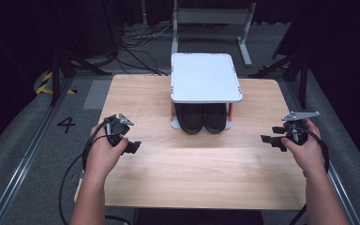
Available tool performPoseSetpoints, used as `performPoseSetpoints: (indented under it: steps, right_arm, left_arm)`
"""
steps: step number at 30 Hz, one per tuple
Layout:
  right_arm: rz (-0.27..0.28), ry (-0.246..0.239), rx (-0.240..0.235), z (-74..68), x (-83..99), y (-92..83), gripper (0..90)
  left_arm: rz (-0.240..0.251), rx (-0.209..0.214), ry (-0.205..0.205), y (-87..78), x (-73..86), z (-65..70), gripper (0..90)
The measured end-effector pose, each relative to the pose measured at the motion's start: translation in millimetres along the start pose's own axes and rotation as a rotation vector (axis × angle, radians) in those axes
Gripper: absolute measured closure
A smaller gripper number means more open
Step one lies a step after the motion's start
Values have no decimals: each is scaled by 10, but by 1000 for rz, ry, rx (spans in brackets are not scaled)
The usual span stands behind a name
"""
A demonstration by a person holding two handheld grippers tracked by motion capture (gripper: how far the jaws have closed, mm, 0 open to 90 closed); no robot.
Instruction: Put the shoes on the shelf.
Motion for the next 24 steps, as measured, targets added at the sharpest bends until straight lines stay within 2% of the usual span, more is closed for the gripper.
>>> performPoseSetpoints:
  steps: [3,4,7,10,12,18,19,21,22,24]
  right_arm:
    - [8,-19,-1,57,45,16,285]
    - [17,-26,3,105,86,33,275]
    - [10,-30,-4,144,122,56,248]
    - [-15,-63,-34,199,226,109,203]
    - [-18,-39,-41,247,282,154,202]
    - [13,-1,15,408,432,246,202]
    - [13,5,20,420,447,256,202]
    - [2,9,35,436,483,289,202]
    - [-2,5,36,440,498,311,202]
    - [-8,9,30,447,534,375,201]
  left_arm:
    - [-8,7,-20,40,38,-50,173]
    - [-16,-13,-43,79,70,-81,173]
    - [-22,-23,-40,125,104,-101,174]
    - [-23,-12,-57,175,166,-124,174]
    - [-8,-14,-66,190,206,-161,174]
    - [35,-24,-113,224,339,-274,173]
    - [41,-27,-108,234,361,-304,173]
    - [36,-21,-139,252,404,-335,174]
    - [52,-27,-156,269,420,-358,174]
    - [54,-38,-168,289,444,-375,173]
Point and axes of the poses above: each handheld gripper's, and its own axes: y roughly forward along the jaws, x roughly out of its underside, z roughly to its right, the point moved 4 cm from there along y, roughly forward along the jaws, and after that the axes turned 3 degrees about z, right-handed, at the moved point
